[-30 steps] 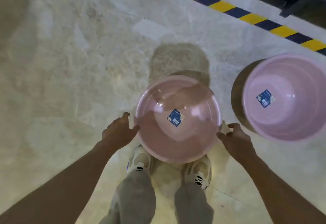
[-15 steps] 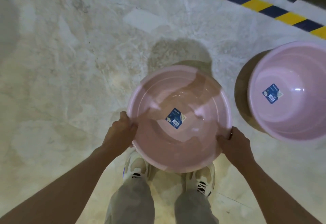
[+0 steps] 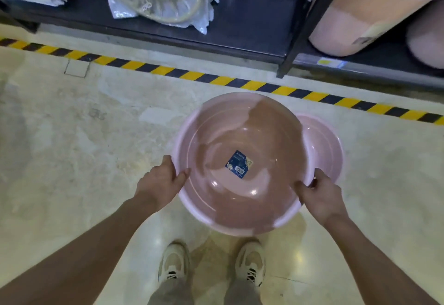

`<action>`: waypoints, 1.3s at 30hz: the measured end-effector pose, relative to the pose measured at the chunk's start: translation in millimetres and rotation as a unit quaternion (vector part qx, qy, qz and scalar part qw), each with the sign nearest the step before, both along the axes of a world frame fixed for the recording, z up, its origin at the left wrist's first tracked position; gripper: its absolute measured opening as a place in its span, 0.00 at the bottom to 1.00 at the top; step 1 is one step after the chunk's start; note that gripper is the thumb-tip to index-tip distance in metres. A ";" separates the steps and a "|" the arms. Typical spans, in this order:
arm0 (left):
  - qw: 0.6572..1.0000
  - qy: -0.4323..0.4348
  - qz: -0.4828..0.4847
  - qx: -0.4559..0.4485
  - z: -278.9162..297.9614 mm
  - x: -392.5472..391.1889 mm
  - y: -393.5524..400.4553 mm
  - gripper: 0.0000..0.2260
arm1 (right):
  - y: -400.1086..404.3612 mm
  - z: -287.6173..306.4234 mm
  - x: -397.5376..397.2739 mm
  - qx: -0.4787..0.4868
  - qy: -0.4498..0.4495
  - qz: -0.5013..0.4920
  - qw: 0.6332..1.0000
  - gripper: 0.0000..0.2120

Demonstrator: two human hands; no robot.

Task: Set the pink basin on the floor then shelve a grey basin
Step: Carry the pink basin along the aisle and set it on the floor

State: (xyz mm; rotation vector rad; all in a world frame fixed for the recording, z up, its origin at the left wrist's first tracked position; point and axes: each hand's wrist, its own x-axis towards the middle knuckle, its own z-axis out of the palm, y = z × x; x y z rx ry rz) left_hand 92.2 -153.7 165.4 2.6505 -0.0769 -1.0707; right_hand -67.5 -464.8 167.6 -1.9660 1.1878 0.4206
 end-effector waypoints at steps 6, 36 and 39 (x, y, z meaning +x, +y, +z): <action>0.999 0.003 -0.038 -0.019 21.0 -4.1 -105.1 0.19 | -79.3 34.1 -36.5 -0.015 0.010 -0.054 0.998 0.09; 0.990 0.085 -0.113 -0.027 -176.0 24.9 -276.5 0.34 | -203.3 -148.2 -52.2 0.008 0.110 -0.169 0.979 0.24; 0.989 0.107 -0.094 -0.026 -198.5 24.1 -277.5 0.33 | -202.7 -170.6 -55.3 0.018 0.119 -0.169 0.978 0.24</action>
